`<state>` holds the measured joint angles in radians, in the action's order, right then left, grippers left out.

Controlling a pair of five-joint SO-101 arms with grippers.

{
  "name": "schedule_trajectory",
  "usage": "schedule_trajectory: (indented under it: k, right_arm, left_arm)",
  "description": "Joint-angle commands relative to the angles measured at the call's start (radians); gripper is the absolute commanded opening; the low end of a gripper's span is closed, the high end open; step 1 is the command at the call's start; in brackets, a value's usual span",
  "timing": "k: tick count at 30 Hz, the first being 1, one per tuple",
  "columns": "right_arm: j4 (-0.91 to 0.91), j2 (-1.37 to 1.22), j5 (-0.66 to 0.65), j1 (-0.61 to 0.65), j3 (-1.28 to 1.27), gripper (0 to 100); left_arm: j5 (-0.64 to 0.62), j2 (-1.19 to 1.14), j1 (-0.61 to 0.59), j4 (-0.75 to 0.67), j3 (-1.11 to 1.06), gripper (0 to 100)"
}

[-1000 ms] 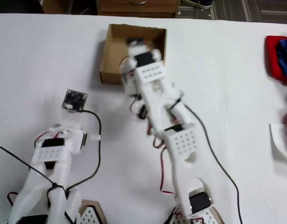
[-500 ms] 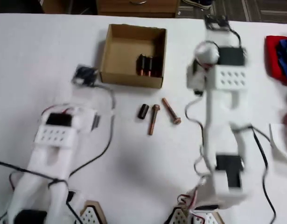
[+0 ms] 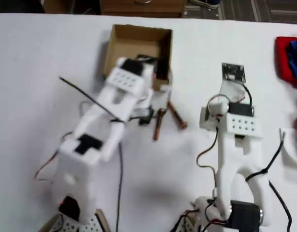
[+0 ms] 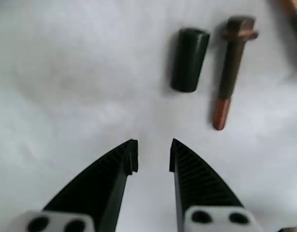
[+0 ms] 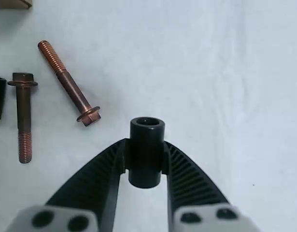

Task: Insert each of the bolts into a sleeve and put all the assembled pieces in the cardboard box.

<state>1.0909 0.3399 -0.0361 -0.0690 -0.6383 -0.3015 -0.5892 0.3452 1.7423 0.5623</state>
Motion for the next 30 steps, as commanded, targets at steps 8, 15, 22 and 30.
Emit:
schedule_trajectory:
  k: [8,15,22,30]
  right_arm:
    - [-0.139,-0.174,0.003,-0.051,-0.008,2.3]
    - [-0.140,-0.188,0.005,-0.105,0.005,2.3]
    - [-0.142,-0.188,0.005,-0.104,0.005,2.3]
    - [-0.143,-0.188,0.005,-0.102,0.005,2.3]
  left_arm:
    - [-0.015,-0.052,0.127,0.018,0.228,13]
    - [-0.015,-0.144,0.129,-0.044,0.217,13]
    - [-0.011,-0.210,0.127,-0.118,0.217,13]
    - [-0.008,-0.230,0.054,-0.126,0.208,13]
